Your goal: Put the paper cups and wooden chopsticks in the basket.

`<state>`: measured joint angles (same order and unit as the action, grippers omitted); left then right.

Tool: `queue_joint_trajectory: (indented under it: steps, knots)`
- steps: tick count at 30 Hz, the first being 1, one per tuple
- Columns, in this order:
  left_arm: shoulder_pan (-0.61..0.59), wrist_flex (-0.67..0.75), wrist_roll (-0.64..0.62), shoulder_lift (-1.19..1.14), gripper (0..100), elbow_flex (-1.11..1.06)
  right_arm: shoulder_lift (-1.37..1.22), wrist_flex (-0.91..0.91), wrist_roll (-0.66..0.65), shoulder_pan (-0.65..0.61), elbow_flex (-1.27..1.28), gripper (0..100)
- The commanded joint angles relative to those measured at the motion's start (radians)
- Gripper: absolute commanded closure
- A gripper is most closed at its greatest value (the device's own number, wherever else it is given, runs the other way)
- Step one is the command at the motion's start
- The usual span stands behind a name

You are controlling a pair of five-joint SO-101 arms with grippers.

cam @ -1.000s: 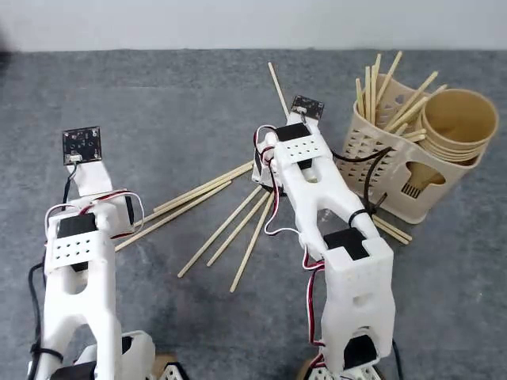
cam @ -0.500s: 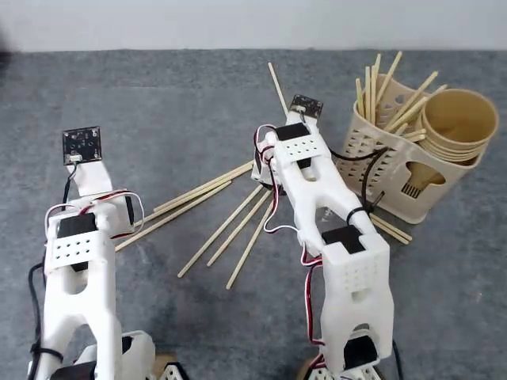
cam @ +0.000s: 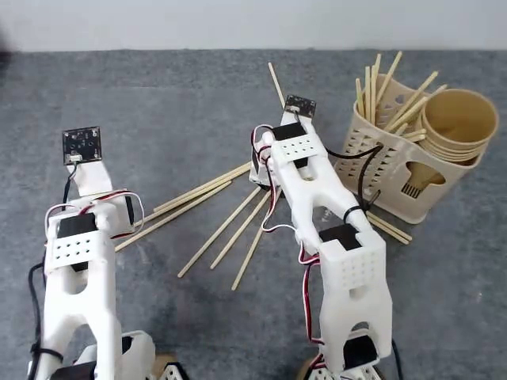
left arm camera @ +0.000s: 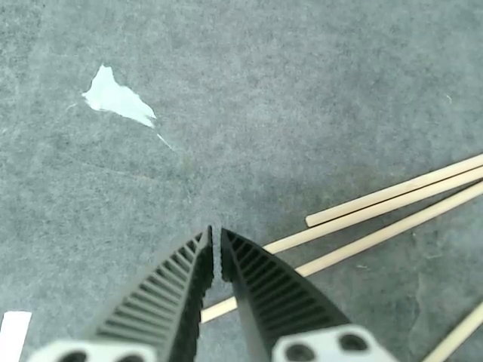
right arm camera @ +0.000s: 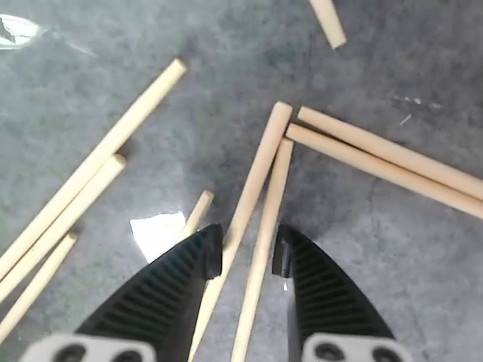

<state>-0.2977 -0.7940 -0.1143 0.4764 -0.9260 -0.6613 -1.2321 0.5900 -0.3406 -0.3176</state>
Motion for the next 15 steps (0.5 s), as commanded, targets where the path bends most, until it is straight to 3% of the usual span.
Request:
queue_joint_trajectory:
  steps: [1,6,11,15]
  knots:
    - [-0.009,0.018,-0.011,0.041,98,0.005,0.001,-0.013,-0.012,0.007,-0.023,85.2]
    - [-0.009,0.018,-0.011,0.041,98,0.005,-0.01,-0.008,-0.011,0.007,-0.023,85.9]
    - [-0.009,0.018,-0.011,0.041,98,0.005,-0.047,0.007,-0.011,0.007,-0.023,99.0]
    - [-0.009,0.018,-0.011,0.041,98,0.005,-0.031,-0.007,-0.012,0.007,-0.023,99.2]
